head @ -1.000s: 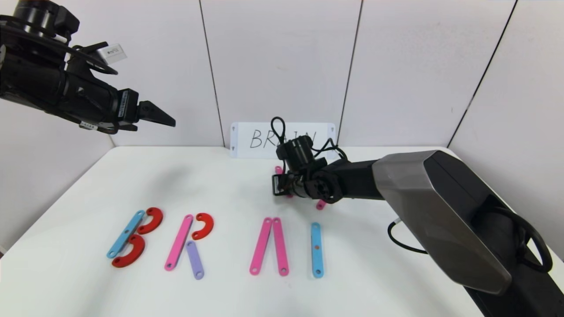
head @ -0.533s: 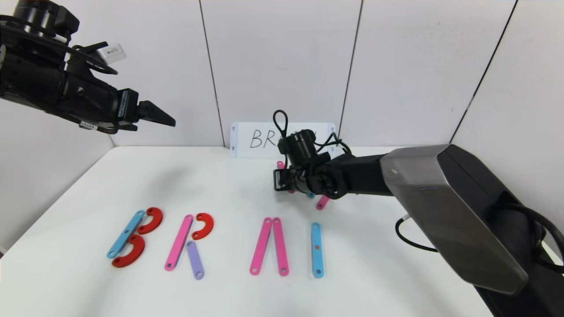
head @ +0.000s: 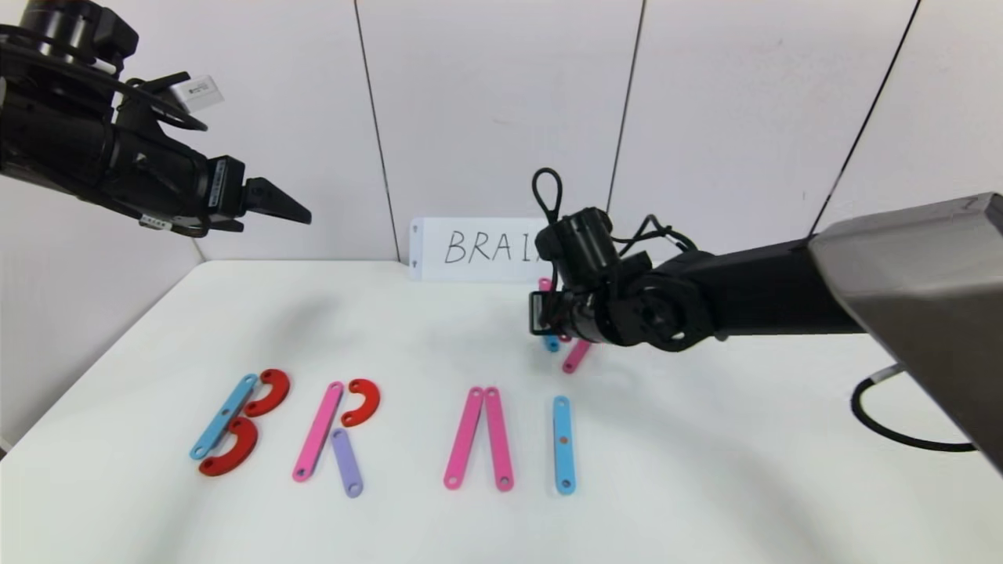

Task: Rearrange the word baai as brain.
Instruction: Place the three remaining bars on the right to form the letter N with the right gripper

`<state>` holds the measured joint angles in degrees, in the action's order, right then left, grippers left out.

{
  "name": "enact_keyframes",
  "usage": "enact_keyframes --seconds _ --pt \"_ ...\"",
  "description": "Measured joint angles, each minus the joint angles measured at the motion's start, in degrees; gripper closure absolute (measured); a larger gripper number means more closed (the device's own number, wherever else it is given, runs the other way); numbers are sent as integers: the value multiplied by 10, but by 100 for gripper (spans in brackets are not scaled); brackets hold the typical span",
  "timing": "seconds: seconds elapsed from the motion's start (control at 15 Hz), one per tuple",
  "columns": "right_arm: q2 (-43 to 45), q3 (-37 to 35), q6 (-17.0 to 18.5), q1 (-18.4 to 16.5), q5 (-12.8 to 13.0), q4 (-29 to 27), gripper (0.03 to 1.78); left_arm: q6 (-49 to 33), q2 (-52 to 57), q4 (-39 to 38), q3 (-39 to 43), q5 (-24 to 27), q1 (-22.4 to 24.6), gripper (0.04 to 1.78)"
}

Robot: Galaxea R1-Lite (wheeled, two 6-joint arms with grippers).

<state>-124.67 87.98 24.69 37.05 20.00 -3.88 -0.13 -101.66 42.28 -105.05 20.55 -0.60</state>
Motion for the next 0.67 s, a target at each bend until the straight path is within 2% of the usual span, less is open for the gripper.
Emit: enact_keyframes --seconds 0.4,0.67 --pt "121 -235 59 13 26 20 151 -1 1 0 0 0 0 8" --pt "145 -328 69 21 24 68 151 0 1 0 0 2 0 8"
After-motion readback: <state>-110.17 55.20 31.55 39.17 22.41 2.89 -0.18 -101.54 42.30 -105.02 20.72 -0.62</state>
